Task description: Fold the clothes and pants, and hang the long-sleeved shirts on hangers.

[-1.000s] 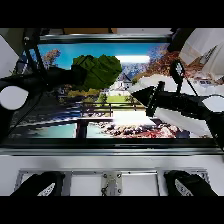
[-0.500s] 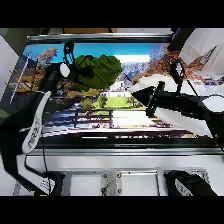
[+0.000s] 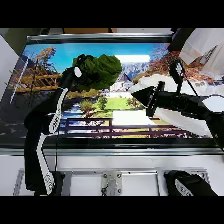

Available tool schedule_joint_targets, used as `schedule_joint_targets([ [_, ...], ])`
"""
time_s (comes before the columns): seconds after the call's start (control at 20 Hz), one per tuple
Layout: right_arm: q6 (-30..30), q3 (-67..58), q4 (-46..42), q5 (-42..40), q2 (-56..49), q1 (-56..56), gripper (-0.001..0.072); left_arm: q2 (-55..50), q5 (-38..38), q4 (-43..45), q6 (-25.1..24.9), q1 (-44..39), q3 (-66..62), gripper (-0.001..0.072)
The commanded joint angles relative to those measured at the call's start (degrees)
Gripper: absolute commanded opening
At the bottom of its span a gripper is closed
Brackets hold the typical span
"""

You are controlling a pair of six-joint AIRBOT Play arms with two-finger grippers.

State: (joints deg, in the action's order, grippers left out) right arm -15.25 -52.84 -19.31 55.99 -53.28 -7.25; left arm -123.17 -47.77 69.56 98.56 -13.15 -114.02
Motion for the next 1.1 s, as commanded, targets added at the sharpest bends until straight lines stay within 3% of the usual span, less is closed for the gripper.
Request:
schedule_joint_targets([
  [0.0, 0.0, 0.02, 0.02, 0.0, -0.02, -0.04, 0.0016, -1.95, -2.62, -0.66, 0.5, 0.04, -2.36, 0.0047],
  [0.05, 0.0, 0.02, 0.02, 0.0, -0.02, -0.04, 0.0016, -1.55, -3.91, -0.66, 0.87, 0.07, -2.4, 0.0015],
  [0.2, 0.0, 0.02, 0.02, 0.0, -0.02, -0.04, 0.0016, 4.17, -5.7, 0.07, 0.07, 0.42, -2.4, 0.0014],
  [0.4, 0.0, 0.02, 0.02, 0.0, -0.02, -0.04, 0.0016, 21.99, -5.01, 2.16, -6.73, 0.39, -2.38, 0.0014],
  [0.65, -0.04, 0.02, 2.54, 0.02, -0.07, -0.07, 0.0016, 42.49, -10.34, 2.97, -8.79, -1.27, -2.38, 0.0015],
  [0.8, -1.03, -0.15, 8.28, 0.66, 0.55, 0.09, 0.0012, 49.66, -16.31, 3.02, -8.81, -4.17, -2.01, 0.0015],
  [0.95, -6.16, -0.63, 4.2, -7.72, 4.44, 4.07, 0.0011, 56.17, -17.64, 6.21, -7.72, -9.81, 4.68, 0.0014],
  [1.05, -9.44, -0.63, 1.18, -13.2, 8.26, 8.7, 0.0011, 59.54, -15.98, 11.67, -3.1, -15.85, 11.21, 0.0014],
])
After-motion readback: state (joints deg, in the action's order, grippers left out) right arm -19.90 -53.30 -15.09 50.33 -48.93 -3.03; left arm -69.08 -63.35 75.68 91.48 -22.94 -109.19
